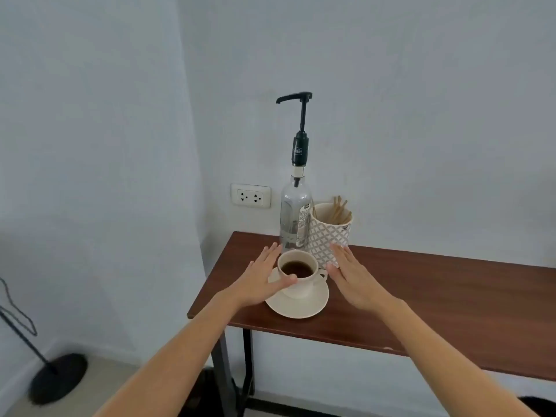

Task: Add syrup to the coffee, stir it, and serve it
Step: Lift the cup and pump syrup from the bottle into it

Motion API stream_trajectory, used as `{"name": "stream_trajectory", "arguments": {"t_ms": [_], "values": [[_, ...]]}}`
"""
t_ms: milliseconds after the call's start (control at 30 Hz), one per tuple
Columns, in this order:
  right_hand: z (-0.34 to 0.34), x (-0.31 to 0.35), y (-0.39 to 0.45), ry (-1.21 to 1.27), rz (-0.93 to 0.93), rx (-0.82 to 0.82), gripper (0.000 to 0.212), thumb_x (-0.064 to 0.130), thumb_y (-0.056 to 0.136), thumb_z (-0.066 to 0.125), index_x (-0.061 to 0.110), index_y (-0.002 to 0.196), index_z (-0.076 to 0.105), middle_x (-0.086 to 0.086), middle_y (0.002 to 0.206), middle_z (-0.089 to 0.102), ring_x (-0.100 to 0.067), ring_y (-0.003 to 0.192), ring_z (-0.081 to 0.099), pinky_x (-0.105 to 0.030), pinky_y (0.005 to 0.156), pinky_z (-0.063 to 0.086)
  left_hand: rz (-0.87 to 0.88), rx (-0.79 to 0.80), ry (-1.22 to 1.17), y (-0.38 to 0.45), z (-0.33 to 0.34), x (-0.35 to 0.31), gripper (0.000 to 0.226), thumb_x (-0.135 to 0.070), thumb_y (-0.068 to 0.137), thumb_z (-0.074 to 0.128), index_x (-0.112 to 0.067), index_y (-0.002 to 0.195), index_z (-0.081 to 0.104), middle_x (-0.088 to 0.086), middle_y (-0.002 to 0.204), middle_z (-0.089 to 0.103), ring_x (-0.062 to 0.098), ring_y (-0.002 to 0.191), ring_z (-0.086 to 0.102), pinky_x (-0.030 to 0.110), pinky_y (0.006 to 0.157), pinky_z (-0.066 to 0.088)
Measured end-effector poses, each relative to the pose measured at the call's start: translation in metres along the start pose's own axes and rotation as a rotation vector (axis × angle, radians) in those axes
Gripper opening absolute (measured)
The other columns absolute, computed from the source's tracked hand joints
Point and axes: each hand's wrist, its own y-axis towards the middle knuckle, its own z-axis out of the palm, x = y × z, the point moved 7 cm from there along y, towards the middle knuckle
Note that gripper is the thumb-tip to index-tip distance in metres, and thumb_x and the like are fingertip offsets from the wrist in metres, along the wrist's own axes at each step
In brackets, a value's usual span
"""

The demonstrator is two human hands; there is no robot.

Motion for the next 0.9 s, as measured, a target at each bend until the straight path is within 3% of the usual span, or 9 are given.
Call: {"name": "stream_trajectory", "arguments": {"t_ms": [67, 133, 233, 367, 467, 533, 600, 700, 900], "values": [[0.007, 0.001, 0.002, 0.069, 0.004, 0.017, 0.062, 0.042, 0.105, 0.027, 0.018, 0.158, 0.005, -0.002, 0.167, 0.004, -0.015, 0.153, -0.005, -0.030, 0.121, 0.001, 0.024, -0.006, -0.052, 0.001, 0.004, -0.003, 0.106, -0.070, 0.077, 0.067, -0.038, 0.158, 0.004, -0.017, 0.167, 0.006, 0.005, 0.152, -0.004, 0.044, 0.125, 0.007], [0.019, 0.003, 0.004, 0.119, 0.015, 0.046, 0.060, 0.041, 0.106, 0.029, 0.019, 0.158, 0.009, -0.002, 0.167, 0.010, -0.016, 0.154, -0.001, -0.031, 0.122, 0.003, 0.052, -0.029, -0.127, 0.000, 0.009, -0.004, 0.110, -0.064, 0.068, 0.080, -0.049, 0.152, 0.010, -0.036, 0.153, 0.017, -0.008, 0.144, 0.007, 0.024, 0.117, 0.015], [0.025, 0.008, 0.008, 0.242, 0.025, 0.031, 0.054, 0.037, 0.106, 0.031, 0.023, 0.157, 0.019, 0.000, 0.163, 0.026, -0.015, 0.150, 0.020, -0.032, 0.122, 0.016, 0.038, -0.101, -0.225, 0.005, 0.010, -0.006, 0.119, -0.053, 0.061, 0.090, -0.036, 0.156, 0.019, -0.035, 0.146, 0.023, -0.013, 0.136, 0.021, 0.010, 0.106, 0.020], [0.025, 0.010, 0.009, 0.356, 0.058, -0.054, 0.045, 0.024, 0.107, 0.035, 0.023, 0.152, 0.034, 0.009, 0.144, 0.046, 0.001, 0.128, 0.035, -0.005, 0.103, 0.022, 0.055, -0.166, -0.306, 0.012, 0.011, -0.007, 0.100, -0.039, 0.057, 0.095, -0.061, 0.134, 0.035, -0.028, 0.131, 0.059, -0.008, 0.125, 0.051, 0.017, 0.106, 0.040], [0.025, 0.006, 0.011, 0.355, 0.084, -0.111, 0.043, 0.008, 0.105, 0.037, 0.018, 0.145, 0.046, 0.014, 0.133, 0.048, -0.002, 0.125, 0.040, 0.011, 0.090, 0.022, 0.047, -0.202, -0.342, 0.017, 0.014, -0.003, 0.100, -0.035, 0.053, 0.097, -0.050, 0.135, 0.041, -0.025, 0.129, 0.059, -0.011, 0.121, 0.052, 0.012, 0.101, 0.038], [0.025, 0.005, 0.013, 0.343, 0.091, -0.126, 0.045, 0.001, 0.103, 0.037, 0.018, 0.144, 0.049, 0.013, 0.130, 0.052, -0.004, 0.124, 0.044, 0.004, 0.096, 0.026, 0.060, -0.213, -0.348, 0.019, 0.016, -0.002, 0.100, -0.033, 0.052, 0.098, -0.036, 0.137, 0.047, -0.028, 0.126, 0.058, -0.015, 0.119, 0.051, 0.009, 0.098, 0.037], [0.025, 0.004, 0.013, 0.364, 0.119, -0.131, 0.051, -0.001, 0.102, 0.037, 0.028, 0.141, 0.051, 0.013, 0.130, 0.057, -0.003, 0.121, 0.049, -0.010, 0.104, 0.032, 0.061, -0.224, -0.330, 0.022, 0.017, -0.002, 0.101, -0.030, 0.051, 0.099, -0.026, 0.139, 0.050, -0.020, 0.126, 0.061, -0.006, 0.120, 0.055, 0.018, 0.100, 0.044], [0.021, 0.007, 0.011, 0.366, 0.140, -0.154, 0.069, -0.002, 0.100, 0.038, 0.065, 0.109, 0.053, 0.038, 0.112, 0.059, 0.015, 0.106, 0.055, 0.002, 0.092, 0.035, 0.078, -0.261, -0.296, 0.022, 0.013, -0.005, 0.101, -0.027, 0.048, 0.098, -0.024, 0.138, 0.051, -0.010, 0.126, 0.064, 0.005, 0.118, 0.059, 0.030, 0.102, 0.048], [0.015, 0.018, 0.013, 0.372, 0.116, -0.118, 0.083, -0.001, 0.099, 0.039, 0.082, 0.094, 0.050, 0.055, 0.096, 0.058, 0.024, 0.106, 0.053, -0.002, 0.093, 0.036, 0.097, -0.287, -0.282, 0.022, 0.005, -0.008, 0.095, -0.030, 0.044, 0.096, -0.025, 0.130, 0.056, -0.011, 0.126, 0.063, 0.003, 0.115, 0.059, 0.027, 0.098, 0.050]]}}
